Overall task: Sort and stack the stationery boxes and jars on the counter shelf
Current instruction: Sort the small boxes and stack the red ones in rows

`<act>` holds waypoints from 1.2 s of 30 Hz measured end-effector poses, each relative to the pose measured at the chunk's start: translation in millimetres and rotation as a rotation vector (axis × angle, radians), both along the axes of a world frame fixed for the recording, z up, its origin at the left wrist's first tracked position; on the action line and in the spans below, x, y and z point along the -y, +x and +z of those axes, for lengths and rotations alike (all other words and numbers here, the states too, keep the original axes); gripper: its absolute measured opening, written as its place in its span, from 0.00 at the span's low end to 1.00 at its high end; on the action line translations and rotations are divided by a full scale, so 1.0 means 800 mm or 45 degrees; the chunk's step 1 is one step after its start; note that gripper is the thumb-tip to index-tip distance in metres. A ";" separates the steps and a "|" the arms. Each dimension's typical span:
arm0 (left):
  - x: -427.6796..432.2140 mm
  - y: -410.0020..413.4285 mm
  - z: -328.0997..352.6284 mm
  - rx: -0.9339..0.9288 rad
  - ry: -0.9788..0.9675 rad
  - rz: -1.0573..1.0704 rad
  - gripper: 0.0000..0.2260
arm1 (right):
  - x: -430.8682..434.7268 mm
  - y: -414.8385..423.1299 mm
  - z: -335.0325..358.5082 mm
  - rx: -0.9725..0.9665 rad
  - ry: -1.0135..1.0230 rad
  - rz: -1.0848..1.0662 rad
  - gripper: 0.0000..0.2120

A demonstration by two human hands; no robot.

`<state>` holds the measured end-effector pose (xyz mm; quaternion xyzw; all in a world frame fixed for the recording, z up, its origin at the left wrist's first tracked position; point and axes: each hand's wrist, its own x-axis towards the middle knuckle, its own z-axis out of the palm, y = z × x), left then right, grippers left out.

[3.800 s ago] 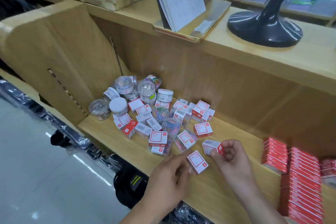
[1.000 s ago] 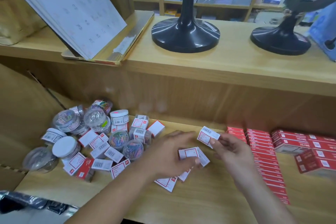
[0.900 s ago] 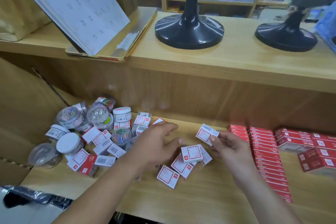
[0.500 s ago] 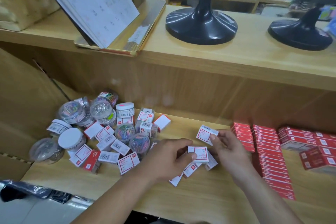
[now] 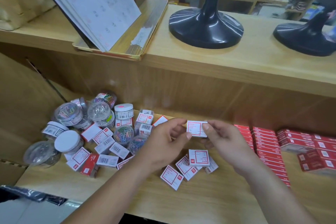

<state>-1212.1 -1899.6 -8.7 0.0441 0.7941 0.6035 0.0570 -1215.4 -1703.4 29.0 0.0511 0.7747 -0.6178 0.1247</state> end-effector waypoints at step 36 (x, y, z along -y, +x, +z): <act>0.099 -0.015 -0.015 -0.420 -1.037 0.171 0.10 | 0.047 -0.090 -0.056 0.027 0.683 -0.085 0.17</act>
